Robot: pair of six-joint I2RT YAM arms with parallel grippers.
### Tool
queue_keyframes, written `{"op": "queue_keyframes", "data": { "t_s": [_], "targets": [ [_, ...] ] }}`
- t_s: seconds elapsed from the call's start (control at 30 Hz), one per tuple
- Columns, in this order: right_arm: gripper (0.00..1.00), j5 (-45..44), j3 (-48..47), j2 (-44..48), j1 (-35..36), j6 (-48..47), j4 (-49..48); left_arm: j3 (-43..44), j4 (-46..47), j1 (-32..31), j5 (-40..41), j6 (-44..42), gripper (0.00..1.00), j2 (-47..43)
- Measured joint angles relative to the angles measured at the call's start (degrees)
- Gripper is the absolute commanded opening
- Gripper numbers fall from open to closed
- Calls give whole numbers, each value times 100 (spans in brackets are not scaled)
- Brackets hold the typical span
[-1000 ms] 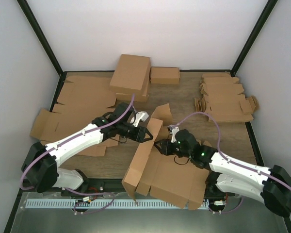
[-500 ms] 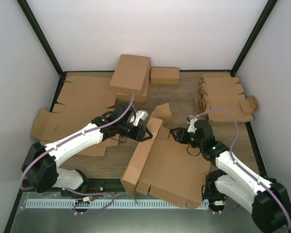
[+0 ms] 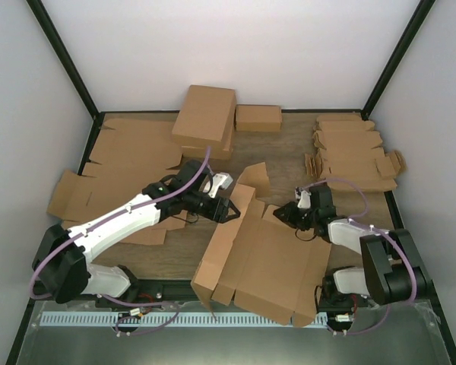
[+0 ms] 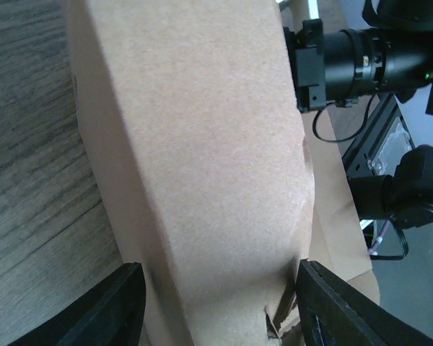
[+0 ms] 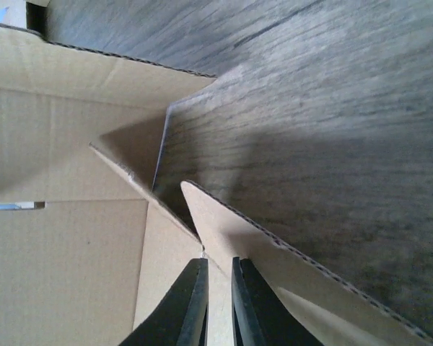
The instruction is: Fold the paper box
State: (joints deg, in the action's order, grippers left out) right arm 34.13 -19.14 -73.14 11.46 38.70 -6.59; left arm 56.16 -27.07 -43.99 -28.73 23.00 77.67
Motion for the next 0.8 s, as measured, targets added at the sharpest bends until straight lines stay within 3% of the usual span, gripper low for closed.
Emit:
{"op": "queue_keyframes", "data": {
  "t_s": [0.33,0.53,0.8],
  "targets": [
    [7,63,-197,-949,-122,133,-640,107,-140,-33,26,-210,87,-26],
    [4,199,-247,-1357,-127,225,-979,662,-704,-160,457,-317,87,90],
    [4,415,-299,-1711,-127,297,-1414,1132,-1091,-374,750,-485,80,428]
  ]
}}
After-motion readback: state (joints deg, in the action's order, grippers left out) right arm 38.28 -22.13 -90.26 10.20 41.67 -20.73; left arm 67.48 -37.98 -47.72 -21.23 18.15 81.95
